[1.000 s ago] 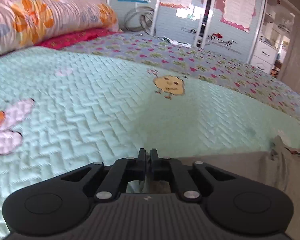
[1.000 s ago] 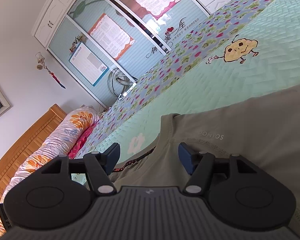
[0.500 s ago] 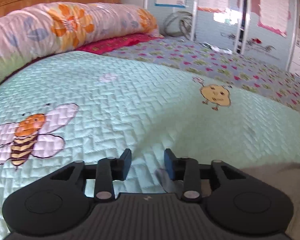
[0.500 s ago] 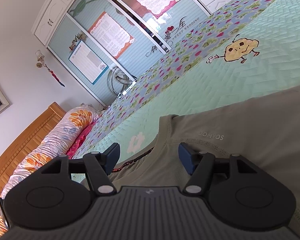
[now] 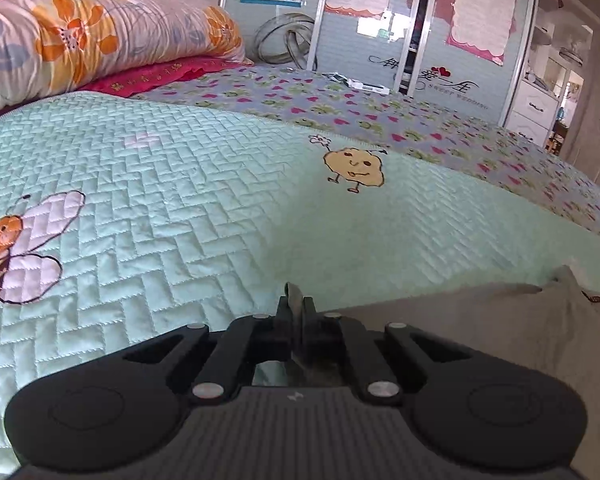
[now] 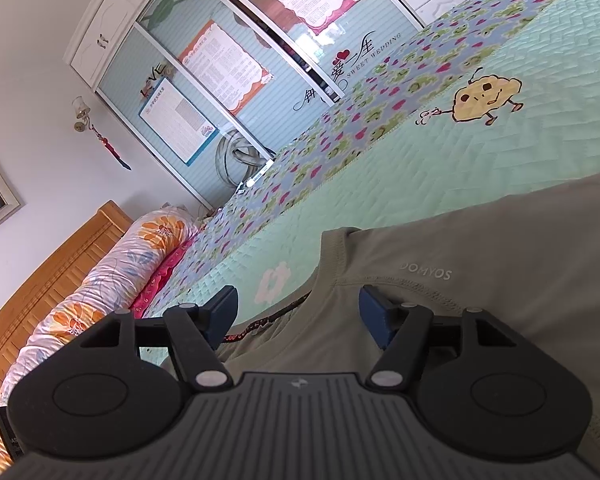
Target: Fold clothes
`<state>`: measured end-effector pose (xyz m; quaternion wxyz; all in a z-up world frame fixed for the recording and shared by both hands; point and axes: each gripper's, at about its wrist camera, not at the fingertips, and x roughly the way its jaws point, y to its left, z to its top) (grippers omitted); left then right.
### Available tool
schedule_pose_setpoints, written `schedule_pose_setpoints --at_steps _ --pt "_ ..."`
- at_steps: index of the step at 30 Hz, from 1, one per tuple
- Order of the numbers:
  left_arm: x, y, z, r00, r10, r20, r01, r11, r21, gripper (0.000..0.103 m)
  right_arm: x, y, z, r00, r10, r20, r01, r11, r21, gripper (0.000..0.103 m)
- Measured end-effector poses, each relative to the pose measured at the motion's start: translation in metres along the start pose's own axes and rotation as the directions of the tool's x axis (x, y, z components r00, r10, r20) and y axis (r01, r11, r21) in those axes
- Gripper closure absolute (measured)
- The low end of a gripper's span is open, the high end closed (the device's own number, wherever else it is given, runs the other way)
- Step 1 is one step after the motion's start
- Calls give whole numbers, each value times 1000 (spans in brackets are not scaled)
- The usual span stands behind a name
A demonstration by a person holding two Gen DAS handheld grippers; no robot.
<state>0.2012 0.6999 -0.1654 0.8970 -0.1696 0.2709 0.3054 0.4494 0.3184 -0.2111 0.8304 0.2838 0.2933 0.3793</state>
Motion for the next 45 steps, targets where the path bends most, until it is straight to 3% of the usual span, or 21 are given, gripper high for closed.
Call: schedule_pose_setpoints --at_steps 1,2,4,7,11,13,14,15,16,17,28,32,34,35,37,38,39,41,43,45 --pt "-7 5 0 1000 17 6 -17 999 -38 86 0 0 0 1000 0 -1 0 1000 0 35" --pt "-14 10 -1 999 34 11 -33 997 -75 62 0 0 0 1000 0 -1 0 1000 -1 35" --pt "-27 20 -2 997 69 18 -65 986 -151 38 0 0 0 1000 1 -2 -1 1000 -1 35" --pt "-59 30 -17 999 26 40 -16 972 -236 31 0 1 0 1000 0 -5 0 1000 -4 35" --pt "-73 29 -40 999 -54 -1 52 968 -245 30 -1 1 0 1000 0 -6 0 1000 -4 35" --pt "-71 24 -47 998 -59 -19 54 975 -217 33 -1 1 0 1000 0 -6 0 1000 -5 34" --pt "-70 21 -50 998 -59 -24 53 978 -203 46 -1 1 0 1000 0 -6 0 1000 -5 34" --pt "-70 21 -52 997 -71 -33 62 976 -207 67 -1 1 0 1000 0 -6 0 1000 -5 34" --pt "-70 22 -52 995 -90 -45 77 972 -222 97 -1 1 0 1000 0 -6 0 1000 -6 34" --pt "-70 24 -53 992 -109 -57 92 967 -238 102 -1 1 0 1000 0 -7 0 1000 -6 34" --pt "-101 19 -66 974 -116 -195 86 984 -159 100 -1 1 0 1000 2 -14 -2 1000 -10 33" --pt "-107 11 -68 973 -32 -230 6 994 -111 95 -1 1 0 1000 3 -15 -3 1000 -10 33" --pt "-117 8 -63 980 69 -187 -93 988 -127 93 -1 1 1 1000 3 -16 -3 1000 -11 33" --pt "-123 6 -59 979 127 -158 -149 979 -140 84 -1 2 1 1000 3 -16 -3 1000 -11 33" --pt "-134 3 -53 965 243 -102 -257 951 -172 76 -1 2 1 1000 2 -17 -2 1000 -13 33" --pt "-137 -2 -48 973 226 -54 -232 955 -184 74 -1 2 1 1000 2 -17 -2 1000 -13 33" --pt "-132 -13 -41 988 154 -10 -154 974 -166 71 -1 2 1 1000 2 -17 -2 1000 -13 32" --pt "-113 -44 -27 1000 7 28 -4 996 -87 54 -1 2 1 1000 3 -18 -3 1000 -14 32" --pt "-83 -77 -16 993 -116 9 116 993 2 53 -1 2 1 1000 4 -18 -4 1000 -16 32" --pt "-54 -102 -12 984 -178 -23 178 984 13 53 -1 2 1 1000 5 -20 -6 1000 -17 31"
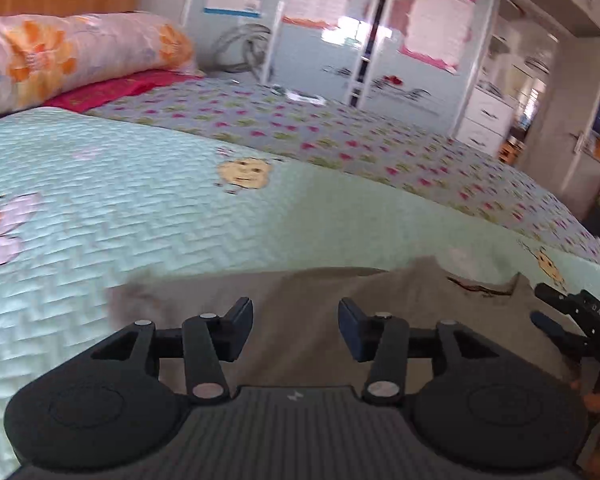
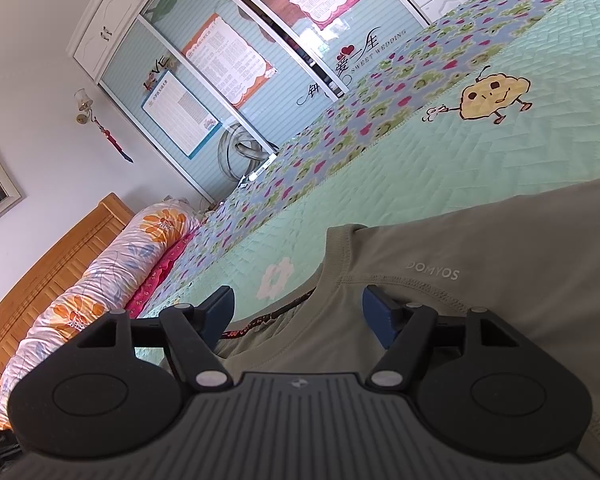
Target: Fold clothes
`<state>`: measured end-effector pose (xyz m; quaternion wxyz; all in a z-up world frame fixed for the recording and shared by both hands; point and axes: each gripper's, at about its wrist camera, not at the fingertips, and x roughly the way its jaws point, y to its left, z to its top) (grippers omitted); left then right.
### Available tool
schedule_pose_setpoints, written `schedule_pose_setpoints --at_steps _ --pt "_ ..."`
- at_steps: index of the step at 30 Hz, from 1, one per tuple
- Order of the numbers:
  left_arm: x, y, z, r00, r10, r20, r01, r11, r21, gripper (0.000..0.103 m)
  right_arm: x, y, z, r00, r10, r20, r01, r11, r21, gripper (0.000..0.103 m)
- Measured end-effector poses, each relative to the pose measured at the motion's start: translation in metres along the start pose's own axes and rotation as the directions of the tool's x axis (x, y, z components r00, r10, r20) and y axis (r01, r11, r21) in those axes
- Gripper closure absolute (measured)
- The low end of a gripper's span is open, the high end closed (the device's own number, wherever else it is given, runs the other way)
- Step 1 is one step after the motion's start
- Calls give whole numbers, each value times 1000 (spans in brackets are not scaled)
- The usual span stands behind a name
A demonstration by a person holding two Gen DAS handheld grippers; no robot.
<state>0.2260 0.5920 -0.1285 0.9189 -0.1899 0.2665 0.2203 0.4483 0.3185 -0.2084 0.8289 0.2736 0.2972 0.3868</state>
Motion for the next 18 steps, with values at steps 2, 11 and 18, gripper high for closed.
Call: schedule_pose_setpoints --at_steps 2,11,18 --pt "28 -15 3 999 -42 -17 41 999 -9 53 0 0 0 1000 3 -2 -3 1000 -1 30" --pt "83 14 -27 967 -168 192 225 916 -332 52 4 12 2 994 83 -71 -87 994 -59 25" --pt "91 33 -32 931 -264 252 352 832 -430 53 24 52 6 966 187 -180 -213 967 -137 25"
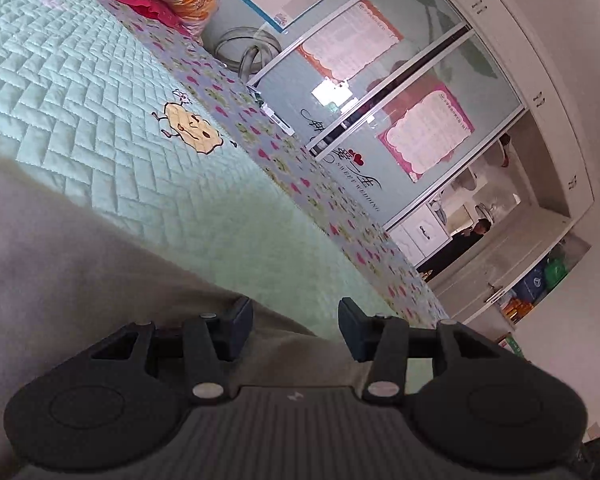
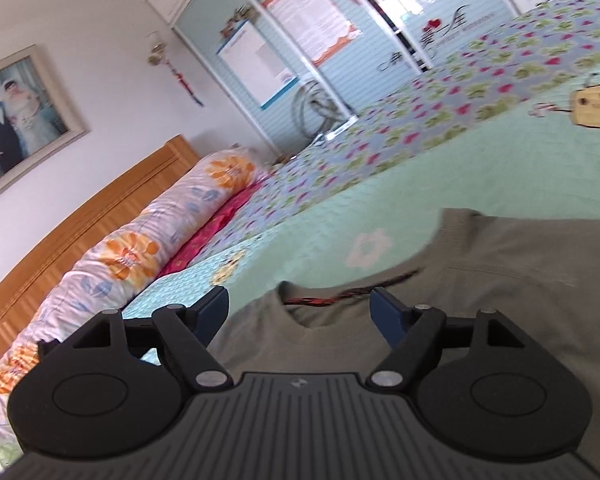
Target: Fold clothes
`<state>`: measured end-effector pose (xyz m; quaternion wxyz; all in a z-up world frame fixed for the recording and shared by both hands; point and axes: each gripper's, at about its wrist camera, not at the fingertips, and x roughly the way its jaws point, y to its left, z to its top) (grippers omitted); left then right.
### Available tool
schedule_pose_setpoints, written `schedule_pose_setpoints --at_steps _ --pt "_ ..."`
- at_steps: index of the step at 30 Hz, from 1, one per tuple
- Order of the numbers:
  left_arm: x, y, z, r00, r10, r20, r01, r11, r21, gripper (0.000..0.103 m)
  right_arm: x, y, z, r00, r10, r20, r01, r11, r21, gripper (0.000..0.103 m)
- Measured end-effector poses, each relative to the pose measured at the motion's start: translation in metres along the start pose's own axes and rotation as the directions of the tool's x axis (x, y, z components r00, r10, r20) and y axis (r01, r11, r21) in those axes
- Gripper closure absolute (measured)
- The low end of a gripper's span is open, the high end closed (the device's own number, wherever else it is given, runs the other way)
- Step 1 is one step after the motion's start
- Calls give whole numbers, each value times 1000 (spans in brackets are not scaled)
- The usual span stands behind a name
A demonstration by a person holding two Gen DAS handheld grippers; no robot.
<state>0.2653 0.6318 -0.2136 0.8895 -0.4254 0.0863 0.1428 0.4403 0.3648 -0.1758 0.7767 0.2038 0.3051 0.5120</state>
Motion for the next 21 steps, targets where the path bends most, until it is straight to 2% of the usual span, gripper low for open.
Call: schedule_pose_setpoints --at_steps 4,8,14,19,20,21 --pt "-3 1 -1 1000 -24 9 24 999 -35 52 51 17 26 989 24 -147 -17 999 48 25" --pt "-4 3 -1 999 -47 23 49 996 -71 52 87 22 36 972 7 -236 11 997 73 25" --pt "-5 3 0 999 -47 23 48 996 -71 52 114 20 28 951 81 -299 -35 987 157 25" --pt "-4 1 0 999 -33 16 34 998 -52 52 126 28 21 936 65 -347 -23 992 124 25" --pt "-4 1 0 999 -29 14 29 999 -45 52 128 28 21 935 69 -347 -28 992 122 27" --pt "-2 0 0 1000 -24 12 24 999 -40 52 128 28 20 938 67 -341 -29 993 114 34"
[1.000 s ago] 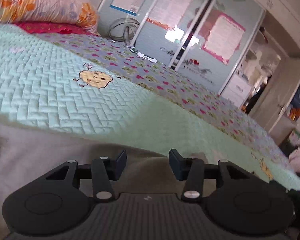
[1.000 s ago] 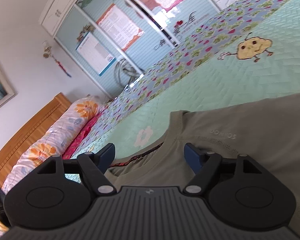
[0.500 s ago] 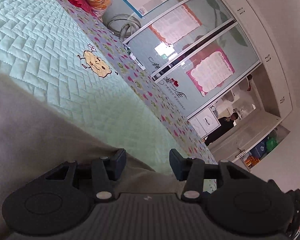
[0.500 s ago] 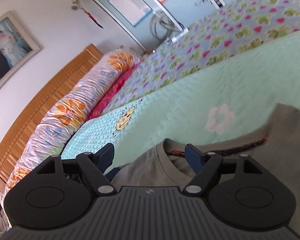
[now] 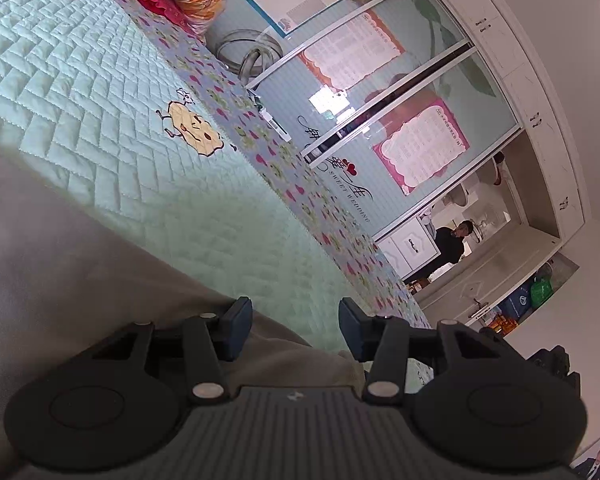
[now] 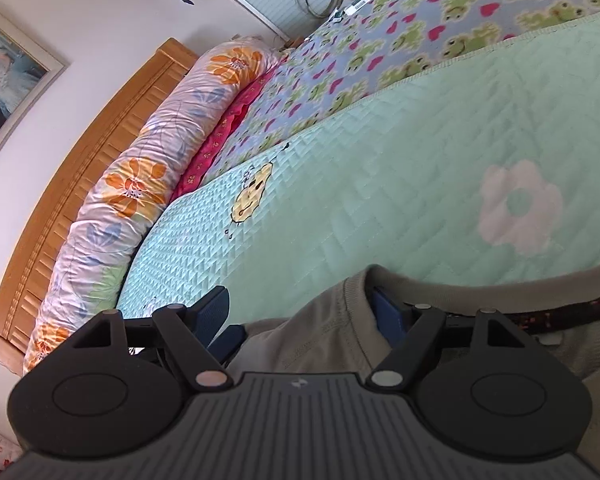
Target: Fold clothes
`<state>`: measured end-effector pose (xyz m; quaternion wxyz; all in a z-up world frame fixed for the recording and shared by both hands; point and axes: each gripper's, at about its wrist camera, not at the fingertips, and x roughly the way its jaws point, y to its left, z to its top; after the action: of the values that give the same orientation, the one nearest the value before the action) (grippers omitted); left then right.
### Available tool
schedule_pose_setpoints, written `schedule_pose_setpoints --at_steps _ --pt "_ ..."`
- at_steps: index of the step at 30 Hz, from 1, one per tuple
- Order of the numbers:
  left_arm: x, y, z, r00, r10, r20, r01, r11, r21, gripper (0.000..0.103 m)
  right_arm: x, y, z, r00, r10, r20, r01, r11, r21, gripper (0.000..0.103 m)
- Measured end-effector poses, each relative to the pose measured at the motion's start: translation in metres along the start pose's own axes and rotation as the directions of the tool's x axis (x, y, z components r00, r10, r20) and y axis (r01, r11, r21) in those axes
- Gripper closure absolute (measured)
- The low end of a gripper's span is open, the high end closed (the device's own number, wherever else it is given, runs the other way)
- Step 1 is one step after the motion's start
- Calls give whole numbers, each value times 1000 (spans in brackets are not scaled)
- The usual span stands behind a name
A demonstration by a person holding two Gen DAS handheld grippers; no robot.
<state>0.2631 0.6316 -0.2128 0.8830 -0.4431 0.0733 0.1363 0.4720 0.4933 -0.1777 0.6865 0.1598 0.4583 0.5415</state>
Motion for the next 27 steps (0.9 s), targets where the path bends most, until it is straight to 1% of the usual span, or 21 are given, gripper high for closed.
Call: schedule_pose_setpoints --at_steps 1,2,3,4,5,6,8,9,11,12,13,14,16,18,19,21,24,27 --pt "1 -1 0 1000 4 -1 -4 1000 4 52 0 -2 -2 1000 -1 9 1 1000 1 46" --pt "1 -1 0 1000 6 -2 -6 1000 5 52 0 -4 -4 1000 0 16 0 1000 8 51" --pt "2 -1 0 1000 9 -3 -9 1000 6 52 0 -7 -5 1000 2 24 -2 1000 16 61" --pt "2 -1 0 1000 13 -3 -13 1000 6 52 -1 -11 -8 999 8 36 -9 1000 26 75" --pt "3 -1 0 1000 17 -3 -17 1000 7 53 -3 -15 -10 999 18 50 -20 999 38 83" --pt "4 0 0 1000 22 -1 -22 1000 6 54 -5 -20 -13 997 32 70 -35 998 50 94" --pt "5 1 1 999 34 2 -34 999 -2 59 -14 -32 -20 987 79 141 -90 993 71 99" --pt "5 3 2 999 41 5 -41 999 -10 60 -19 -37 -23 979 98 179 -115 989 88 103" --pt "5 5 3 998 56 11 -56 998 -28 68 -29 -47 -22 965 118 235 -150 980 127 103" --pt "6 7 4 998 66 13 -65 997 -34 70 -30 -53 -21 961 130 242 -169 975 146 103" --pt "6 9 5 997 77 15 -76 996 -40 74 -30 -57 -21 960 139 243 -182 970 161 103" --pt "6 10 6 996 84 18 -84 995 -46 77 -28 -59 -21 962 141 236 -182 969 165 103" --pt "6 12 7 995 94 26 -92 994 -55 79 -26 -57 -19 962 150 227 -187 971 150 103" --pt "4 15 8 994 102 36 -100 993 -58 80 -21 -57 -18 967 150 205 -183 971 153 103" --pt "3 17 8 993 106 41 -104 993 -60 80 -19 -57 -17 971 143 191 -173 973 153 99" --pt "0 19 9 991 117 58 -113 991 -67 80 -16 -57 -16 977 133 169 -159 976 151 99" --pt "-4 21 11 988 131 84 -124 989 -83 80 -18 -59 -15 976 105 189 -136 977 161 99" --pt "-9 23 12 984 143 107 -133 986 -99 80 -20 -64 -16 972 121 200 -158 971 179 99"
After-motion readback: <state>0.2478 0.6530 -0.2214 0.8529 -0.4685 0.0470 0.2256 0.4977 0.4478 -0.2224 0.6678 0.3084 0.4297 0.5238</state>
